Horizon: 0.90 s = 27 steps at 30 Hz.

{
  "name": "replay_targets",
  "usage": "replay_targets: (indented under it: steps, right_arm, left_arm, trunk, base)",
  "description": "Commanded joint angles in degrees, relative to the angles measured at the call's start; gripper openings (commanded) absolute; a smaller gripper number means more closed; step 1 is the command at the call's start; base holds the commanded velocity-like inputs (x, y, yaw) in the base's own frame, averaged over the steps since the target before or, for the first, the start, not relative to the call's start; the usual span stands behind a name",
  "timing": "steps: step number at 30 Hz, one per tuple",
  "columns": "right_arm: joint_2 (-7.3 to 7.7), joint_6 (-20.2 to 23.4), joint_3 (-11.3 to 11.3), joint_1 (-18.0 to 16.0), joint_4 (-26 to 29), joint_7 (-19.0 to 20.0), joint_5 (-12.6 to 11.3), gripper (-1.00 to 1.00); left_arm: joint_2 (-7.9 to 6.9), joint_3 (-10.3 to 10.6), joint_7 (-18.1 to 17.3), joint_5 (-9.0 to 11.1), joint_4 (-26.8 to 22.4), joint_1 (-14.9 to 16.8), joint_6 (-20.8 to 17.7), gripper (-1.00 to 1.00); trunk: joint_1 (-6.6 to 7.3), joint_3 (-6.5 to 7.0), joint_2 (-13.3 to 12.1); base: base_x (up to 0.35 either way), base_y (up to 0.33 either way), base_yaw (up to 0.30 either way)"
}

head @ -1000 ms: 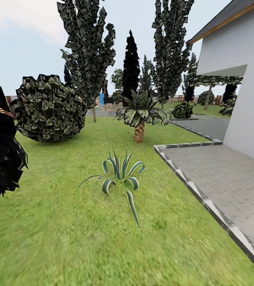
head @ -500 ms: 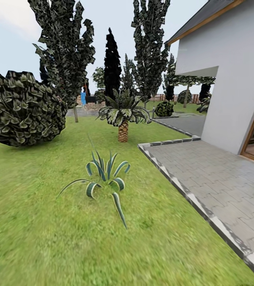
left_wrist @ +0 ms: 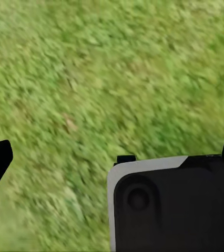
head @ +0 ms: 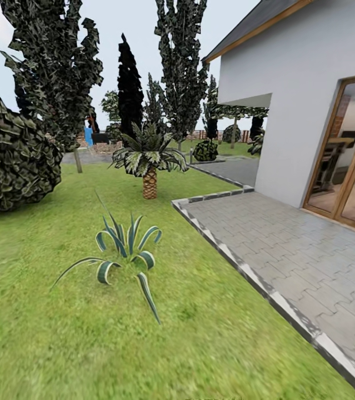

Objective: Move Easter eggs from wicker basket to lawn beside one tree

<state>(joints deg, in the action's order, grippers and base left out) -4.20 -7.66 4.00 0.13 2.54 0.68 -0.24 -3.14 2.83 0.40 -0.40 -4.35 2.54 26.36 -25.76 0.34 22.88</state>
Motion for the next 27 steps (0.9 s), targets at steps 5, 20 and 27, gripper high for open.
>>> replay_targets:
  steps: [5, 20, 27]
  right_arm:
    - [-0.02, -0.2, 0.4, 0.0, 0.0, 0.1, 0.0, 1.00]
    - [-0.02, -0.2, 0.4, 0.0, 0.0, 0.1, 0.0, 1.00]
    - [-0.02, -0.2, 0.4, 0.0, 0.0, 0.1, 0.0, 1.00]
  left_arm:
    - [-0.02, 0.2, 0.0, 0.0, 0.0, 0.0, 0.2, 1.00]
    - [-0.02, 0.2, 0.0, 0.0, 0.0, 0.0, 0.2, 1.00]
    - [-0.02, 0.2, 0.0, 0.0, 0.0, 0.0, 0.2, 1.00]
  trunk:
    - [-0.02, -0.13, 0.0]
    - [-0.02, -0.50, 0.0]
    - [-0.02, -0.67, 0.0]
  base:
    - [0.003, 0.000, -0.279]
    - [0.000, 0.000, -0.280]
    - [0.000, 0.000, -0.280]
